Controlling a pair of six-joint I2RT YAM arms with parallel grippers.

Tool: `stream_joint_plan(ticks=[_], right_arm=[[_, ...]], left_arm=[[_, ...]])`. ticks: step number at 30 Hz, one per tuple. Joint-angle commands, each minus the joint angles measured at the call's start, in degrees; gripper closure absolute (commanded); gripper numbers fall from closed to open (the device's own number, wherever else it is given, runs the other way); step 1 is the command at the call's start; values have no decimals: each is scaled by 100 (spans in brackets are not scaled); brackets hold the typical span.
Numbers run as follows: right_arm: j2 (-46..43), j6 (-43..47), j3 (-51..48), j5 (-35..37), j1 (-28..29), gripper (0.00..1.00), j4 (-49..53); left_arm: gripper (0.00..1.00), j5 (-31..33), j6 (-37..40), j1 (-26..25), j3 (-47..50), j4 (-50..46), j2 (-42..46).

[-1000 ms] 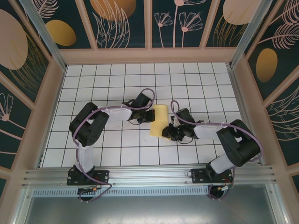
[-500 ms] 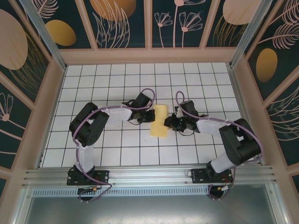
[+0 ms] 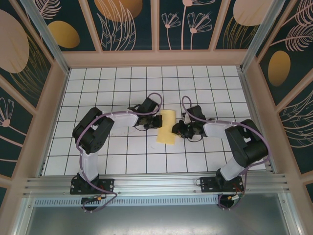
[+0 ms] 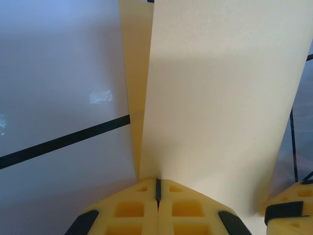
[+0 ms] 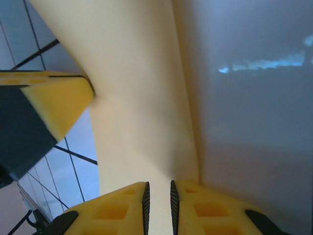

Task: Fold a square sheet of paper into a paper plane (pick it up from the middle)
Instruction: Fold the square sheet of paper in half at the center of the table.

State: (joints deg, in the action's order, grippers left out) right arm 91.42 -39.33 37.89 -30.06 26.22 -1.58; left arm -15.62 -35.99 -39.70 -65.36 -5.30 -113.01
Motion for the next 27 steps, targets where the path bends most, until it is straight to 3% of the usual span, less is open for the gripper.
stream_joint_plan(ticks=[1,14,20,27], right_arm=[[-47,104,266,-95,-80,78,-105],[525,32,-81,62,-250,78,-332],[133,95,286,-158,-260,78,-250],[610,199,555,-164,-292,78,-242]], left_arm=[[100,243,153,-28,250,-598,-309],[100,261,171,-28,224,-630,-325],[100,286,197,-24,235,-656,-335],[100,278,188,-28,215,-663,-331]])
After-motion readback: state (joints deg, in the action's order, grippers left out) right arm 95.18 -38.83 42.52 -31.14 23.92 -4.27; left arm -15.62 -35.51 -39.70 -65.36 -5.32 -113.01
